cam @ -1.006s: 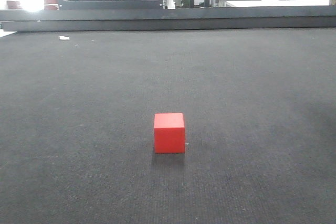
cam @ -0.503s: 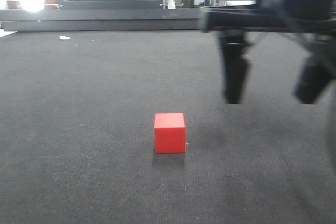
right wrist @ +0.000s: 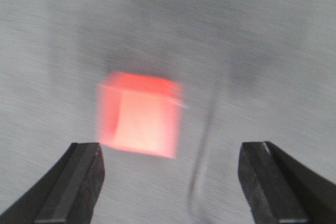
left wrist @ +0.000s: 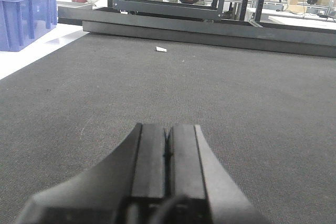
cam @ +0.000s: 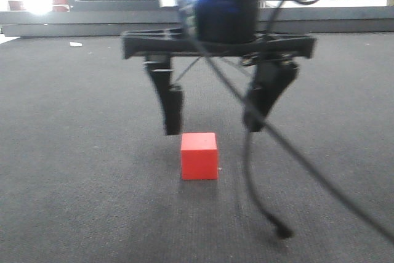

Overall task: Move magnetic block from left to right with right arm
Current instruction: 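Lower the open right gripper down around the red cube, then close the right gripper on the red cube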

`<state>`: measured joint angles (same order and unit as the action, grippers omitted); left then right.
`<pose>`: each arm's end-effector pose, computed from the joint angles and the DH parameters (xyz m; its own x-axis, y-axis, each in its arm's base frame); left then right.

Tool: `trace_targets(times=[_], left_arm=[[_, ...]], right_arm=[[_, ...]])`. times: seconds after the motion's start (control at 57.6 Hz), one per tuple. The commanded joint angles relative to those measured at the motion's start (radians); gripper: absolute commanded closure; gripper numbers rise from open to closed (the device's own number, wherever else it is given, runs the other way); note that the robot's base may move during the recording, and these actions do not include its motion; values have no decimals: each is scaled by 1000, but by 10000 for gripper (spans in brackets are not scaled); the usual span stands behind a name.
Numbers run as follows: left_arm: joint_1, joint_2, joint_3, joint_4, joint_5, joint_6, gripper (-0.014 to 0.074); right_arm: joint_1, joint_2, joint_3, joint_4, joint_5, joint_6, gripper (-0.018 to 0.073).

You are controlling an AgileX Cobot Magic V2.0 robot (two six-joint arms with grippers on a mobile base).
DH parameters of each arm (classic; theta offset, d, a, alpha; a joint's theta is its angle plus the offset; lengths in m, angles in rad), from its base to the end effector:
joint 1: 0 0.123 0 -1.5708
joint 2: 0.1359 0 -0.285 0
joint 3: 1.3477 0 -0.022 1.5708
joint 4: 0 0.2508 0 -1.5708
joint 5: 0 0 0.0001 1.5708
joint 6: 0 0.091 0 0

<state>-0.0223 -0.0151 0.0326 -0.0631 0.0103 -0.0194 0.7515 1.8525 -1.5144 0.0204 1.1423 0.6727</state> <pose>0.0566 -0.0013 0.2021 0.0573 -0.0837 -0.9948 0.0278 0.9962 -0.0822 0.2765 0.2607 0.2530 -0.9900 -0.0634 -0.1258 -0.0793 0.9889 0.1255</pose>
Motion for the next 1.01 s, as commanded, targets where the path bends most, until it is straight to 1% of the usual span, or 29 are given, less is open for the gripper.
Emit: trace_targets(times=[0.0,0.416,0.919,0.989], left_arm=[[1,-10,7,-7,-92,-4,713],[1,-10,7,-7,-92,-4,713],[1,-10,7,-7,-92,-4,713],[1,-10,7,-7,-92,-4,713]], right_arm=[[12,-11,-72,4,4,20,-66],[7,71,-88,10,3,92,-66],[-3,79,-88,10,12,96,-62],[-3,79,-88,10,12,96,-41]])
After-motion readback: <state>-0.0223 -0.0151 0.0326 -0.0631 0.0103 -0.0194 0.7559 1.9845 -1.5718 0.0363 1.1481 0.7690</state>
